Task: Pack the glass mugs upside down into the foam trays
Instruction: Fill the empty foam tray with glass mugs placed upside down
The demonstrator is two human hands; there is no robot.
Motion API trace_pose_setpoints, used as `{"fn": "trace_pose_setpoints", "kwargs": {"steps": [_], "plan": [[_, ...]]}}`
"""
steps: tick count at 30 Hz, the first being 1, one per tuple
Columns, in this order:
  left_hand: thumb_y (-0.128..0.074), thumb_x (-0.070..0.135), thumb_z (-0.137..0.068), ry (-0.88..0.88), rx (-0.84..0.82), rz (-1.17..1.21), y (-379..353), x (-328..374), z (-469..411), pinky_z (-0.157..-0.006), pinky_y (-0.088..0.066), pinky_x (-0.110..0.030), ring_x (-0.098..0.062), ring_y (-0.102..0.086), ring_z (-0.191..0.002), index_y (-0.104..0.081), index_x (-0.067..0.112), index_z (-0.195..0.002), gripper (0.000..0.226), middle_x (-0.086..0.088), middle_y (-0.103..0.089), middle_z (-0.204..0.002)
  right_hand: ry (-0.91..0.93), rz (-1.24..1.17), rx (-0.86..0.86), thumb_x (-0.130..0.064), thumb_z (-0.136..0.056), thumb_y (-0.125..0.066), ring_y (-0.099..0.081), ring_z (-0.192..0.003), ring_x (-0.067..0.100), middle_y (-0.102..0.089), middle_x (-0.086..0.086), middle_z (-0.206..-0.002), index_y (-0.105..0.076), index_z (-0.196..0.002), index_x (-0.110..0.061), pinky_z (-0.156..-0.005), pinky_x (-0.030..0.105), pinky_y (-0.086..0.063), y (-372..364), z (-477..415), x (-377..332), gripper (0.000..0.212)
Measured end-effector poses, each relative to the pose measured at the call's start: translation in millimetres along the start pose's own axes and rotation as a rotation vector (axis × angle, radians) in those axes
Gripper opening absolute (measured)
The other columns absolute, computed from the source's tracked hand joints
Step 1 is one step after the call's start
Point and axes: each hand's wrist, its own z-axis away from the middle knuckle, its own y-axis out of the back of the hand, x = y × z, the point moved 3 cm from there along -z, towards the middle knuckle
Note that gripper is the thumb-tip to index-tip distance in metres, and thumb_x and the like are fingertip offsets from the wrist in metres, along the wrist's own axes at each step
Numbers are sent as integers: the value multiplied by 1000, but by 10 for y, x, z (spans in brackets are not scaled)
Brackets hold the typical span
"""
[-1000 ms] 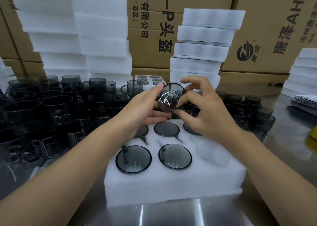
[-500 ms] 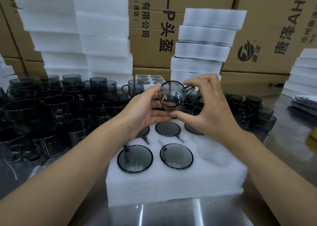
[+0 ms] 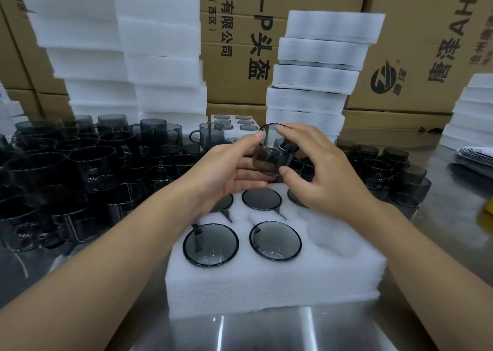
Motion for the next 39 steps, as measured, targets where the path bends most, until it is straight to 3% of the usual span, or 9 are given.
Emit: {"fn": "trace_pose_setpoints", "kwargs": {"steps": [5, 11, 17, 22, 26, 29, 33, 36, 39], "plan": [[-73, 39, -65, -43, -31, 12, -1, -22, -10, -71, -57, -23, -19, -72, -80, -72, 14, -92, 37, -10, -75, -90, -47, -72, -79, -34, -76, -64, -46, -121, 0, -46, -15, -135, -36, -140, -30, -98, 18, -37, 10, 6, 11, 70], [-80, 25, -52, -77, -11, 10, -4, -37, 2, -65, -56, -23, -17, -73, -82, -54, 11, -107, 62, -6, -75, -91, -14, -115, -63, -35, -73, -77, -42, -123, -6, -43, -13, -138, -40, -134, -28, -97, 5, -31, -19, 9, 23, 71], [-87, 13, -52, -83, -15, -90, -20, -44, 19, -79, -58, -27, -17, -72, -91, -53, 12, -123, 79, -9, -71, -100, 2, -159, 0, -22, -72, -80, -54, -108, -2, -35, -6, -137, -49, -116, -37, -95, 33, -50, 7, 4, -17, 56], [-88, 12, -57, -71, -12, -214, -17, -33, 20, -93, -53, -29, -17, -69, -100, -52, 15, -129, 81, -9, -69, -109, -20, -212, -71, -22, -73, -77, -53, -107, 4, -46, -4, -114, -51, -112, -42, -95, 36, -50, 66, -19, -62, 51], [-89, 19, -54, -58, -90, -320, -59, -26, 24, -91, -49, -20, -6, -67, -101, -42, 23, -135, 94, 3, -70, -109, -249, -306, -166, -29, -63, -76, -59, -104, 6, -50, -8, -112, -55, -102, -47, -93, 41, -52, 290, -87, 36, 48], [-82, 29, -57, -45, -134, -413, -98, -35, 43, -93, -48, -20, 1, -65, -102, -37, 26, -142, 96, 10, -67, -114, -416, -483, -322, -26, -60, -76, -65, -99, 15, -56, -2, -111, -56, -110, -42, -90, 42, -54, 486, -63, 186, 56], [-79, 41, -58, -54, -126, -485, -96, -33, 49, -105, -42, -29, 1, -63, -105, -41, 28, -141, 92, 14, -67, -115, -415, -761, -715, 1, -64, -72, -65, -98, 17, -66, 1, -105, -58, -112, -17, -78, 27, -54, 634, 64, 237, 53], [-75, 47, -61, -49, -108, -507, -97, -33, 47, -106, -41, -31, 3, -63, -104, -45, 32, -137, 84, 21, -69, -109, -376, -733, -961, -7, -59, -80, -60, -102, 22, -62, 6, -109, -62, -109, -24, -84, 31, -51, 645, 139, 194, 56], [-76, 42, -73, -50, -116, -498, -99, -47, 32, -101, -45, -28, 2, -63, -103, -45, 28, -139, 75, 22, -70, -105, -371, -666, -1012, -14, -56, -81, -57, -87, 15, -61, -1, -98, -59, -110, -22, -74, 24, -49, 623, 148, 133, 58]]}}
